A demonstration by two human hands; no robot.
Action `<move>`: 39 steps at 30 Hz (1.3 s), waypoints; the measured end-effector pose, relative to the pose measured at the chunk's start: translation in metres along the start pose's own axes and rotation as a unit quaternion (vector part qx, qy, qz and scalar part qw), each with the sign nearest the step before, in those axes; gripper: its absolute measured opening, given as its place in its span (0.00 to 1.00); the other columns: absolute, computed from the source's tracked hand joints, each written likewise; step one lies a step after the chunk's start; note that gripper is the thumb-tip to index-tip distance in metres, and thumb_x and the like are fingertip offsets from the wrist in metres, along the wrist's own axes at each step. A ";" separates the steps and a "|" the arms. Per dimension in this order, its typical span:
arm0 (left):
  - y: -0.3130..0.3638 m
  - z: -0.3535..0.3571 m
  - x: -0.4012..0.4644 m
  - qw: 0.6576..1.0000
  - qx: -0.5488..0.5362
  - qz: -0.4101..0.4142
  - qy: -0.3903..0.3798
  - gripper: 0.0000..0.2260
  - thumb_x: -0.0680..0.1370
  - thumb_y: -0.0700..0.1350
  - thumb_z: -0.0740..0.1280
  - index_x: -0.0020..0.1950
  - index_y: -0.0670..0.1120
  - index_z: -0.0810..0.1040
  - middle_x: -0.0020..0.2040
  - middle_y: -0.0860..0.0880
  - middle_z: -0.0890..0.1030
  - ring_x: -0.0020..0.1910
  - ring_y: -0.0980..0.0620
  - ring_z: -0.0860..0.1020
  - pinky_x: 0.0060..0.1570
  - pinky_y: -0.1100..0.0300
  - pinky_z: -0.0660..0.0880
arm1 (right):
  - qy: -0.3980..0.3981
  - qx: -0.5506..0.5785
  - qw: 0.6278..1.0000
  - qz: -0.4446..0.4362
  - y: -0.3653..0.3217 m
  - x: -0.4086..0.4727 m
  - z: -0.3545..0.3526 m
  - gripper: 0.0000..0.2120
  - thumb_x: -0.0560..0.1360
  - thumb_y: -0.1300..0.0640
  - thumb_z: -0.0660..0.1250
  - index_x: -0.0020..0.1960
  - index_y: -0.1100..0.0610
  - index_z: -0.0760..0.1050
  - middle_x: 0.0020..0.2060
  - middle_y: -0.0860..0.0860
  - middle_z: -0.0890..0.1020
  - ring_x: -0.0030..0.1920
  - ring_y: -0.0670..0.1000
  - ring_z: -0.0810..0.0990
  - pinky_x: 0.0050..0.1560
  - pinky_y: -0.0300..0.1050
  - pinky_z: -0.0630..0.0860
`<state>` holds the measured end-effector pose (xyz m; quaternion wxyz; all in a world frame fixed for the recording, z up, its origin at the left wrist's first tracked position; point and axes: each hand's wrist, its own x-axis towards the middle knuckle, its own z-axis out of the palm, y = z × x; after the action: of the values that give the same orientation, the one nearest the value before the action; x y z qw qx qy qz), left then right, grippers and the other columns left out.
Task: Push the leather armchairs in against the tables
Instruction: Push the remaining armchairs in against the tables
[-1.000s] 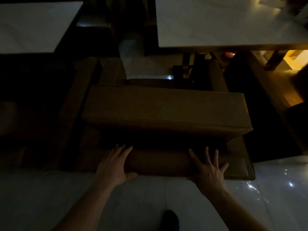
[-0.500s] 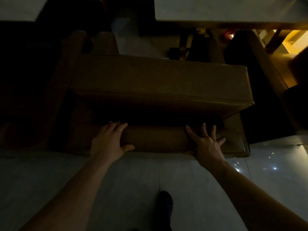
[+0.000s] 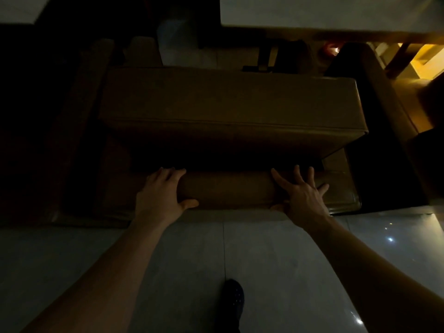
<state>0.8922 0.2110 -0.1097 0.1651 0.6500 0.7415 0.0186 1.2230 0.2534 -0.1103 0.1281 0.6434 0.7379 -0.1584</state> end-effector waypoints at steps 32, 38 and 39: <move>-0.007 0.003 -0.004 0.999 -0.052 0.002 -0.010 0.40 0.71 0.64 0.71 0.77 0.56 0.58 0.78 0.52 0.59 0.78 0.47 0.51 0.74 0.42 0.56 | 0.007 -0.035 0.999 0.009 -0.007 -0.007 0.009 0.49 0.71 0.32 0.67 0.76 0.33 0.34 0.80 0.58 0.44 0.77 0.68 0.39 0.69 0.81 0.52; -0.004 0.003 -0.005 0.999 -0.042 -0.001 0.019 0.39 0.70 0.64 0.71 0.76 0.56 0.60 0.77 0.51 0.62 0.77 0.47 0.54 0.73 0.45 0.57 | 0.012 -0.037 0.999 0.007 -0.008 -0.007 0.006 0.46 0.72 0.32 0.65 0.78 0.35 0.37 0.80 0.59 0.46 0.78 0.68 0.40 0.69 0.80 0.52; -0.004 0.003 -0.007 0.999 -0.043 -0.002 0.024 0.39 0.70 0.64 0.72 0.76 0.56 0.60 0.77 0.51 0.63 0.76 0.47 0.54 0.72 0.46 0.57 | 0.014 -0.040 0.999 0.007 -0.008 -0.008 0.006 0.46 0.72 0.31 0.65 0.78 0.35 0.37 0.80 0.59 0.46 0.78 0.68 0.41 0.69 0.80 0.53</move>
<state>0.8901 0.2033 -0.1117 0.1757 0.6400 0.7451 0.0659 1.2160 0.2432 -0.1120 0.1438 0.6448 0.7412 -0.1189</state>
